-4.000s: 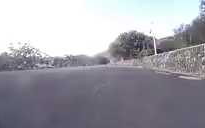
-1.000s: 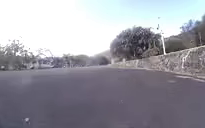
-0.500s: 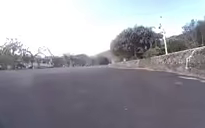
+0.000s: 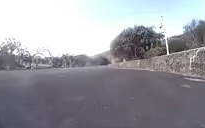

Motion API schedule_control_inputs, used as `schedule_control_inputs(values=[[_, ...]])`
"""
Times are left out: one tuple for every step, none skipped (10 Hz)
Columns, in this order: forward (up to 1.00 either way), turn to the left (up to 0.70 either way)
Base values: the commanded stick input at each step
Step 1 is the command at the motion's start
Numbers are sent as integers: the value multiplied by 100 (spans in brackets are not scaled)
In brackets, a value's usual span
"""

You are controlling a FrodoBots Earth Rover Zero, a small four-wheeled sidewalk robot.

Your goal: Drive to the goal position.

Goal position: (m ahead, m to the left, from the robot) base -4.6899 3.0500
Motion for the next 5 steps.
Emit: schedule_control_inputs(values=[[0,0],[51,0],[63,0],[70,7],[70,23]])
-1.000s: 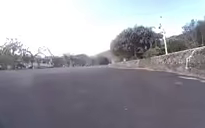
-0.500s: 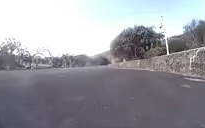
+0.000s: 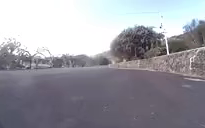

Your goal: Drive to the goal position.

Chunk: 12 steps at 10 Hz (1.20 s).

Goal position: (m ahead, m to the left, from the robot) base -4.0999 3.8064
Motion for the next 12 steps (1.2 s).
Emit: schedule_control_inputs(values=[[70,35],[70,35],[70,35],[70,35],[70,35],[70,35],[70,35],[70,35],[70,35],[70,35],[70,35],[70,35]])
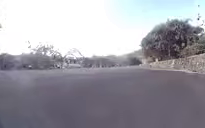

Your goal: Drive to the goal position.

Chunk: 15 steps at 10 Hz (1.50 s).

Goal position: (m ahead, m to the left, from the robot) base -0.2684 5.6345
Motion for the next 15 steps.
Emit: schedule_control_inputs(values=[[70,35],[70,35],[70,35],[70,35],[70,35],[70,35],[70,35],[70,35],[70,35],[70,35],[70,35],[70,35],[70,35],[70,35],[70,35]])
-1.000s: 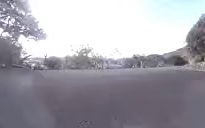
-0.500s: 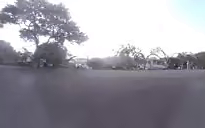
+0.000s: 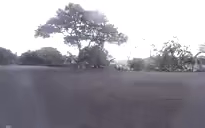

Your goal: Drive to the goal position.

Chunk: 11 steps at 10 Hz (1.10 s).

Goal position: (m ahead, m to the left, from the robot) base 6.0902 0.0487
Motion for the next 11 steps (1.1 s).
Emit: schedule_control_inputs(values=[[70,35],[70,35],[70,0],[70,0],[70,0],[70,0],[70,0],[70,0],[70,0],[70,0],[70,0]])
